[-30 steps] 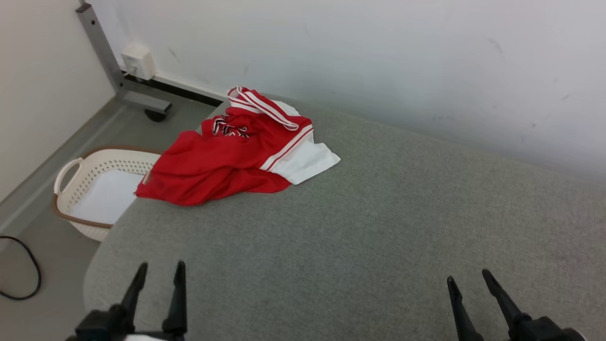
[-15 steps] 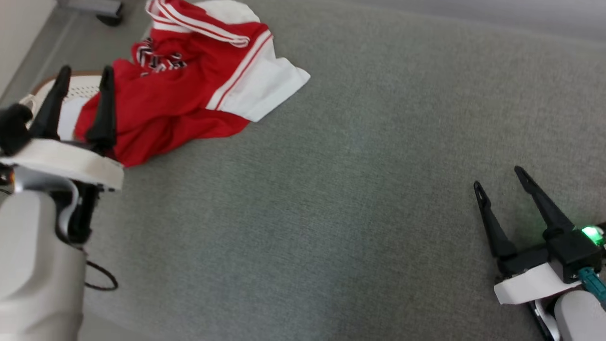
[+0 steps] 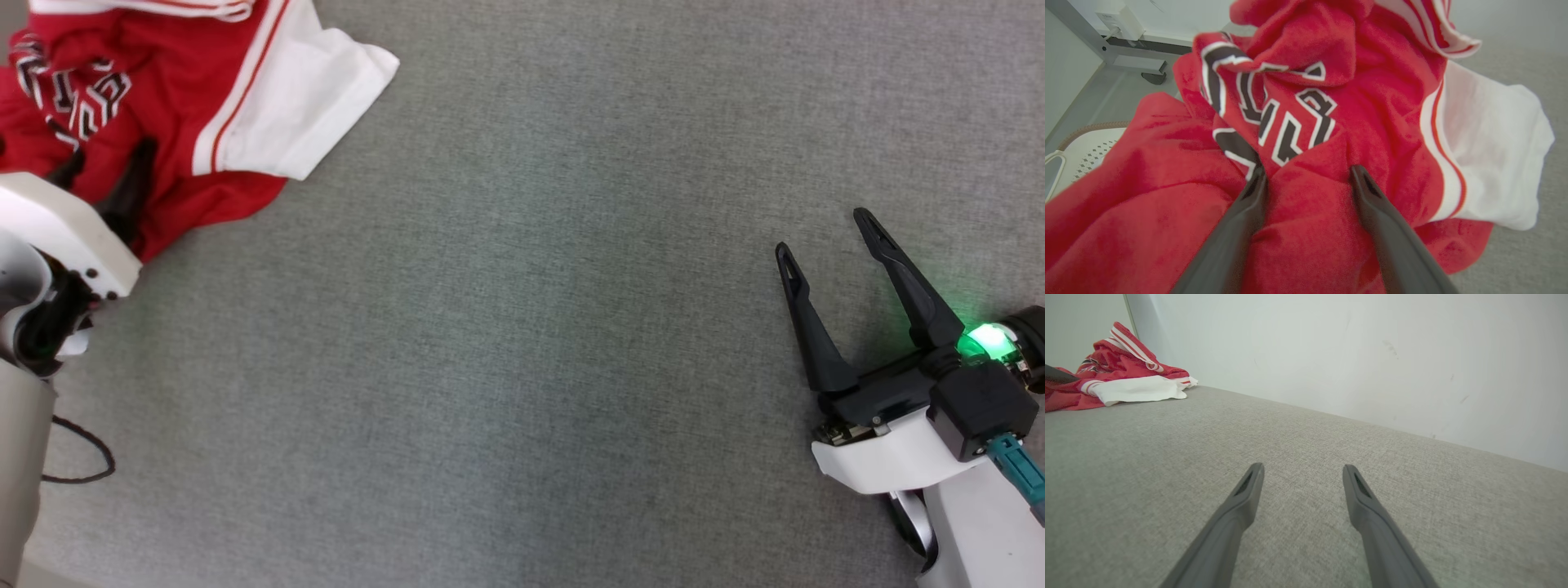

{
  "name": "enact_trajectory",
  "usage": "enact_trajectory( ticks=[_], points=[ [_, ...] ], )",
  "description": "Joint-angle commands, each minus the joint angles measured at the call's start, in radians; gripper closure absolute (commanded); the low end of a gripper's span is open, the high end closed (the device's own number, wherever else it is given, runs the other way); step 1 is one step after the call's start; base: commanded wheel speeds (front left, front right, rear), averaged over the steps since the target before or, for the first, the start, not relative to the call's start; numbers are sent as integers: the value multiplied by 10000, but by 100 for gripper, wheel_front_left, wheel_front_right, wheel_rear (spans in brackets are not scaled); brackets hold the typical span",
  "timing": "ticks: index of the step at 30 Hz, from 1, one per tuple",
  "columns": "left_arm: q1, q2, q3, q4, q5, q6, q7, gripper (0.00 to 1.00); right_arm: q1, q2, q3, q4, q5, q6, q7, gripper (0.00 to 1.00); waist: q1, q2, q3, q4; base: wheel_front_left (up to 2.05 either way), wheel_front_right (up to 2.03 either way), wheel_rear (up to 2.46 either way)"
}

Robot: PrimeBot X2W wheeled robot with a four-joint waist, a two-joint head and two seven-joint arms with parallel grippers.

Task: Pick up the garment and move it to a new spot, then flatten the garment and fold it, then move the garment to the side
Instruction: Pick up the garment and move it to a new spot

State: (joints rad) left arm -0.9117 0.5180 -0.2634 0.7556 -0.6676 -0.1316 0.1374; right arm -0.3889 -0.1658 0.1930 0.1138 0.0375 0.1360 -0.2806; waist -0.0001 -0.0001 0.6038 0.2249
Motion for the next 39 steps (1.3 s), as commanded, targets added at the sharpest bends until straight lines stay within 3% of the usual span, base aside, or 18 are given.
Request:
enact_trajectory(
  ticks=[1,2,3,6,13,20,26,33,39],
  points=[
    [-112,157,-61,147,-140,26,69,52,915,-633,-384,1385,-135,-97,292,0,1,1,29,-103,0,0,0],
    [-121,232,-186,343,-154,26,134,97,948,-598,-379,1408,-139,-97,295,0,1,1,-13,-136,0,0,0],
    [-123,280,-342,483,-142,26,190,100,978,-549,-355,1435,-138,-97,298,0,1,1,-60,-166,0,0,0],
    [-132,302,-534,920,-404,26,82,100,1007,-347,-231,1391,-75,-97,298,0,1,1,-300,-239,0,0,0],
    [-775,713,-244,1405,-207,90,-1685,100,1216,110,36,1263,173,-68,238,0,1,1,-1443,-403,0,0,0],
    [-1274,1033,-457,724,-358,21,-1602,100,1539,539,201,1252,626,-66,166,0,1,1,-3082,-787,0,0,0],
    [-1232,1204,-856,-928,-531,4,-1020,100,2244,753,91,1309,1005,-66,166,0,1,1,-4337,-1279,0,0,0],
    [-715,1251,-1114,-3961,-1083,30,107,100,3017,917,-266,1113,1115,-66,166,0,1,1,-5127,-1950,0,0,0],
    [385,951,-1230,-6781,-1797,675,992,100,3297,1041,-421,876,1163,-66,166,0,1,1,-5411,-2793,0,0,0]
  ],
)
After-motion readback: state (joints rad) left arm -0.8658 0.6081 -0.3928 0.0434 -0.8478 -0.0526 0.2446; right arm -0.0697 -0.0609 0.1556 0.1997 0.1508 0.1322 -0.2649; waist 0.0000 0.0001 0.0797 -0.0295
